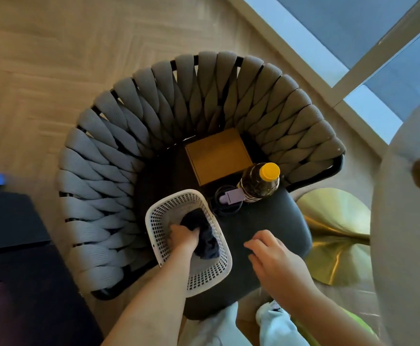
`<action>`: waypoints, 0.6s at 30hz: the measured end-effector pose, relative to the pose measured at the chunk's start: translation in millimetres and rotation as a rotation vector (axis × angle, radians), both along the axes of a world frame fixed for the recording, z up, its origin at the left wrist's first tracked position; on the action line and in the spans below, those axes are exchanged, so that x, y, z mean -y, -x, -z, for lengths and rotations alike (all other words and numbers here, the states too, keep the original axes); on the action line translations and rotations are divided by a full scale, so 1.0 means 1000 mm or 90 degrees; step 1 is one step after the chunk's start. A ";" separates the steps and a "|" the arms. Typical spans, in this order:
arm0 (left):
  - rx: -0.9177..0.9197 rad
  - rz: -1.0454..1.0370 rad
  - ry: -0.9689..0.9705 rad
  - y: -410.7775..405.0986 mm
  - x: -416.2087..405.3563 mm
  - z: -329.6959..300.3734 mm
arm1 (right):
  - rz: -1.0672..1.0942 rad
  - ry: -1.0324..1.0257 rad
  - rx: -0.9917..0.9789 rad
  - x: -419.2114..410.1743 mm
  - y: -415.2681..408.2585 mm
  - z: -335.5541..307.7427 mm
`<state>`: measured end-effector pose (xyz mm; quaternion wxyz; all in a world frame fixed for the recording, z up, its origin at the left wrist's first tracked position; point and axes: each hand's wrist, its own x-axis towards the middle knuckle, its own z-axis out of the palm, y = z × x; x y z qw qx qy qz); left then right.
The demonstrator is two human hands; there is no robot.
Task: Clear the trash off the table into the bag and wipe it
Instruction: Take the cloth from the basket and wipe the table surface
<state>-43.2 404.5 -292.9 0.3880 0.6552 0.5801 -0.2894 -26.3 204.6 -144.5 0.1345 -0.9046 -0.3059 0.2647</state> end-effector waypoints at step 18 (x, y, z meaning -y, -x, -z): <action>0.404 -0.038 0.518 0.001 0.019 -0.252 | 0.658 -0.391 -0.521 0.014 -0.004 -0.062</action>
